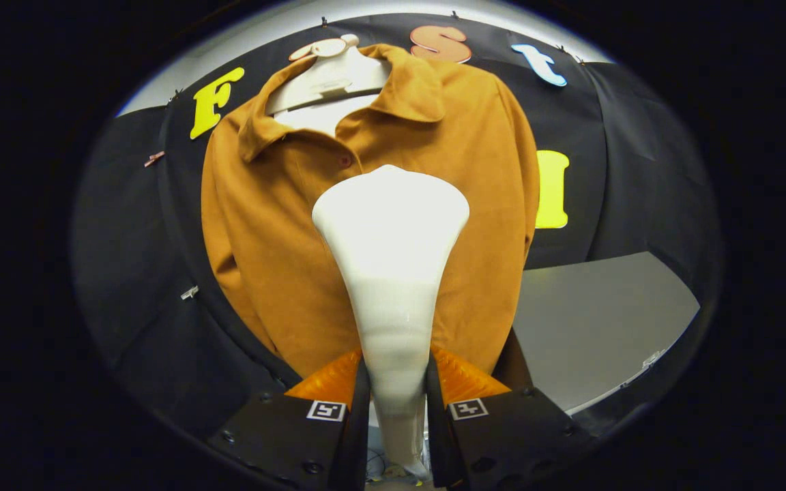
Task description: Iron the clothes twice with a garment steamer, once on the left side and once on the right side.
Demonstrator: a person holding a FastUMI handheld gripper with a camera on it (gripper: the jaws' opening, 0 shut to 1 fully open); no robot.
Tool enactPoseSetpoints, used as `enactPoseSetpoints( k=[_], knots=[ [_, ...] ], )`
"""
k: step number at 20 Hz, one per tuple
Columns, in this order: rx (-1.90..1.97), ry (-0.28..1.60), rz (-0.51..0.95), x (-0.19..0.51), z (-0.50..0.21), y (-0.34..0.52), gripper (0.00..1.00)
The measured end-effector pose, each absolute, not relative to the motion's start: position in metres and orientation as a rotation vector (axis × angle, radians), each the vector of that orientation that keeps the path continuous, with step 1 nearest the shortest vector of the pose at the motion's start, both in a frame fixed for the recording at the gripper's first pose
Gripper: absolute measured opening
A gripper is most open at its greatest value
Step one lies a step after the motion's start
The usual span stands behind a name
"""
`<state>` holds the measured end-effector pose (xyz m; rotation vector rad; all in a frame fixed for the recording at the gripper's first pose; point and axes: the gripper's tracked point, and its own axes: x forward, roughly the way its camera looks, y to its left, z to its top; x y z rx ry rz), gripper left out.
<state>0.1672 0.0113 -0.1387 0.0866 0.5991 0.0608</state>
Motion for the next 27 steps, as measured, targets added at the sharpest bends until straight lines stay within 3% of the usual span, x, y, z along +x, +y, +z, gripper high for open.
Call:
enactPoseSetpoints(
  k=[12, 27],
  knots=[
    [0.077, 0.337, 0.005, 0.158, -0.076, -0.031, 0.4],
    [0.085, 0.271, 0.019, 0.15, -0.067, -0.037, 0.4]
  ],
)
